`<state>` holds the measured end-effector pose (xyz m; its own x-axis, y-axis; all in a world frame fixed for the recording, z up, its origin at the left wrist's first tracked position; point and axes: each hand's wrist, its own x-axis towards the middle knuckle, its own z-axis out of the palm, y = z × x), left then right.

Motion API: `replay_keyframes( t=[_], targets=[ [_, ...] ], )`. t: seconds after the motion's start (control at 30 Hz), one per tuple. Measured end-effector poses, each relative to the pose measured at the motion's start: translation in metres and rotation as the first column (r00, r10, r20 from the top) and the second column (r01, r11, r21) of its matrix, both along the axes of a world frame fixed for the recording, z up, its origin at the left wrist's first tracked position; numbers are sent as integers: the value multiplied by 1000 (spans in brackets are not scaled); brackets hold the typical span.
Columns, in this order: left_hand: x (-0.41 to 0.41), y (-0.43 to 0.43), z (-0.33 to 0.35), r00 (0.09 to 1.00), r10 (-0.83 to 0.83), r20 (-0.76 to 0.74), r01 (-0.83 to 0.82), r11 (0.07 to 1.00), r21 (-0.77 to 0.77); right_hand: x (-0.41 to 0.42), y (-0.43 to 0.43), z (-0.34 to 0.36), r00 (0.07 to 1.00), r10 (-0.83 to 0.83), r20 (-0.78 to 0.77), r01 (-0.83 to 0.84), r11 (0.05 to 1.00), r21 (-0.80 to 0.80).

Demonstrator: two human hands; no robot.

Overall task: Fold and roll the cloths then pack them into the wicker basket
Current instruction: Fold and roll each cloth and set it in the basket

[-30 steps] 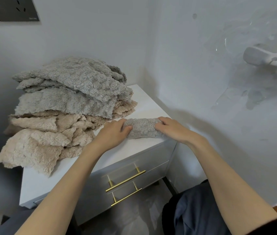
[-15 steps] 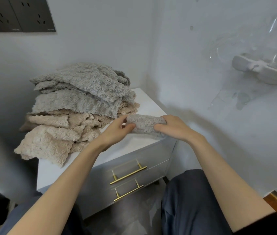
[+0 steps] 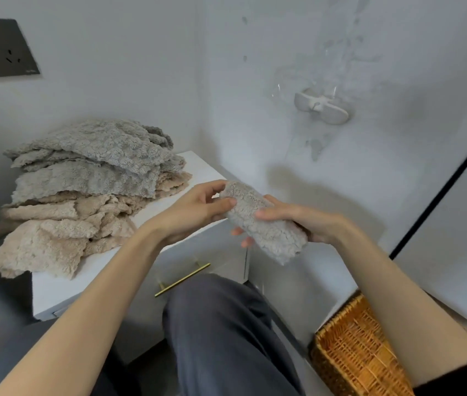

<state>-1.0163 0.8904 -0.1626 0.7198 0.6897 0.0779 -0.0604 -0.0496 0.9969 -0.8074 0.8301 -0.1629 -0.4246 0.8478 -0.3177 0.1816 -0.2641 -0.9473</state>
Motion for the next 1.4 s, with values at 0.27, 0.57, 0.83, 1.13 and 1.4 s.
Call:
replay_keyframes(
  t=[0.27, 0.57, 0.83, 1.13, 1.4],
  targets=[
    [59, -41, -21, 967, -200, -159, 193, 979, -61, 54, -81, -54, 962, -180, -206, 163, 982, -97],
    [139, -99, -100, 934, -177, -310, 86, 954, -288, 102, -154, -130, 912, -410, 21, 409, 902, -136],
    [195, -142, -176, 901, -251, -354, 93, 909, -407, 146, -215, -189, 940, -277, 197, 324, 906, -272],
    [232, -155, -231, 921, -186, -342, 24, 904, -426, 181, -240, -271, 752, -622, 217, 659, 697, -283],
    [200, -137, -242, 902, -148, -405, -7, 934, -358, 198, -196, -363, 186, -961, 205, 863, 60, -502]
  ],
)
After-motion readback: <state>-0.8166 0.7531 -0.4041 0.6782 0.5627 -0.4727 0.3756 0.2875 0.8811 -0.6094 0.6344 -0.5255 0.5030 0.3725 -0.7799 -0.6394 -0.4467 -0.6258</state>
